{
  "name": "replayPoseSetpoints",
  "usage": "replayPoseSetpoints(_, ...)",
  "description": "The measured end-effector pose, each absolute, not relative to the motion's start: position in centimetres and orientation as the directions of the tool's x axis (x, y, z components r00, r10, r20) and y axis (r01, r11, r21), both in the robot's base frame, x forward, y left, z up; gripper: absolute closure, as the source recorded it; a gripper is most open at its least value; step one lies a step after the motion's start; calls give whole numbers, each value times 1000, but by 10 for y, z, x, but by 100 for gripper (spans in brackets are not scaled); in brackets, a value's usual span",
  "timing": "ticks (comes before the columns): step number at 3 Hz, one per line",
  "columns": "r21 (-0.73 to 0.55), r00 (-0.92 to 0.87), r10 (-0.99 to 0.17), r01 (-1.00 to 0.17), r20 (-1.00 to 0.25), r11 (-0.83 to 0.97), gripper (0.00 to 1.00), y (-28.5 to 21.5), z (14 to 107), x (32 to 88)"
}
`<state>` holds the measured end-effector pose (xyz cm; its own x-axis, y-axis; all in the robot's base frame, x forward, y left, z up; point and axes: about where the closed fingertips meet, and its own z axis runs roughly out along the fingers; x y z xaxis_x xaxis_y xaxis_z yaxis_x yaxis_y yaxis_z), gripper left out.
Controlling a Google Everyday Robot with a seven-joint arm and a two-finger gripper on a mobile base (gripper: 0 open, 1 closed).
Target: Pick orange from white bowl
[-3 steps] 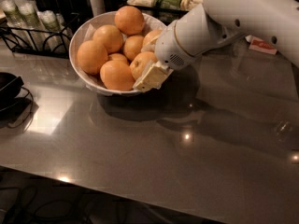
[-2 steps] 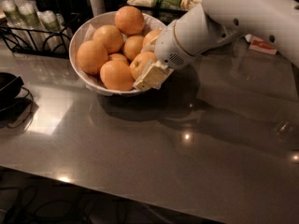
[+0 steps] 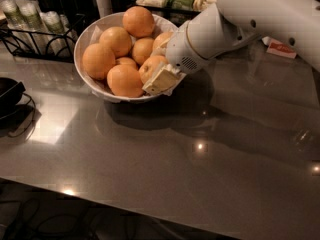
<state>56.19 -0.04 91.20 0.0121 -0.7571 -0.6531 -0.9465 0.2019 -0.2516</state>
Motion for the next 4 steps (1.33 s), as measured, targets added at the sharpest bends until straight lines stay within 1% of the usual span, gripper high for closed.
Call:
replayPoseSetpoints(1,-252,12,-757,-947,-653,202,100,0,912,562)
replayPoseSetpoints(2,-252,12,-757,-946,-653,202,100,0,912,562)
replayPoseSetpoints(3,-267,33,-731,-941,-682,206,100,0,931,558)
replayPoseSetpoints(4,-326,98,-718,-927,-690,187,100,6,971,545)
